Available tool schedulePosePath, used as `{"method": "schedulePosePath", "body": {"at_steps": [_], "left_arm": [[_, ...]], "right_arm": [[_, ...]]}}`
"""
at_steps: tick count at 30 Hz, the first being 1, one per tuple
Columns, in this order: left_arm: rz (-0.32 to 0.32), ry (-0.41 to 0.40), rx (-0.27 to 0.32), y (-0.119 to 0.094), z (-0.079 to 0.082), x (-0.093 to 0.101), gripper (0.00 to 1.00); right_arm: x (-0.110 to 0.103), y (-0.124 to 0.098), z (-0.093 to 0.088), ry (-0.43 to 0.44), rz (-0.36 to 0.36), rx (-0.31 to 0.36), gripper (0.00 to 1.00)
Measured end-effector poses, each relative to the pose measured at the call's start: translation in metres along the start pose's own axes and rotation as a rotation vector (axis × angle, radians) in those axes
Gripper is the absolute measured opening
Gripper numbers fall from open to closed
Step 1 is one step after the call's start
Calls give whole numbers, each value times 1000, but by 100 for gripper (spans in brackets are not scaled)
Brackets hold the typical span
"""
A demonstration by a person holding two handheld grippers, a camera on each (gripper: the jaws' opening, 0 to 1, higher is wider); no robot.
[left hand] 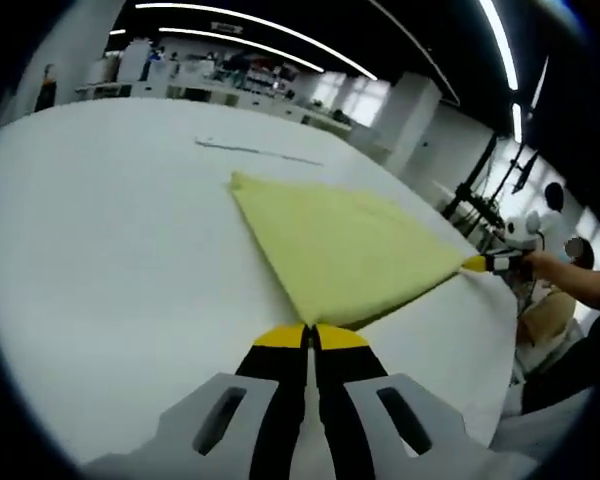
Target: Fold the garment on the visible template until the final outline fits inside the template.
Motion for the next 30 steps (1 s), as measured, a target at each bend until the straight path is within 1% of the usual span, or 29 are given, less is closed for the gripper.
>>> {"method": "schedulePosePath", "body": {"at_steps": [3,6,10,18,24,30], "left_arm": [[-4,20,-10,-2,-3,2,0],[3,55,-39,-4,-8,5,0],[3,79,-55,-8,-14,8,0],[9,81,-49,-14,-20,12,0],[37,95,-43,-17,-26,15,0],[47,76,-29,-22,-32,17,0]], "right_arm": [[0,0,-3,-17,-13,-18,0],[0,-1,-6,-28,-16,-29,0],[-2,-4,-9,-48,-23,-39,0],[-7,-10,-17,-73,-29,-57,0],[-11,-14,-23,-53,-30,-48,0],[-14,-17,-27,-40,-32,-43,0]]}}
Point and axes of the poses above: the point that each gripper's makers call its tool centre point, and the gripper's own axes: y roughly forward along the fingers, x roughly to its right, z roughly out of its top, the point moved 6 cm from there along -y, roughly backward along the fingers, and after that the axes turned 1 degree about -z, right-handed, at the moved point
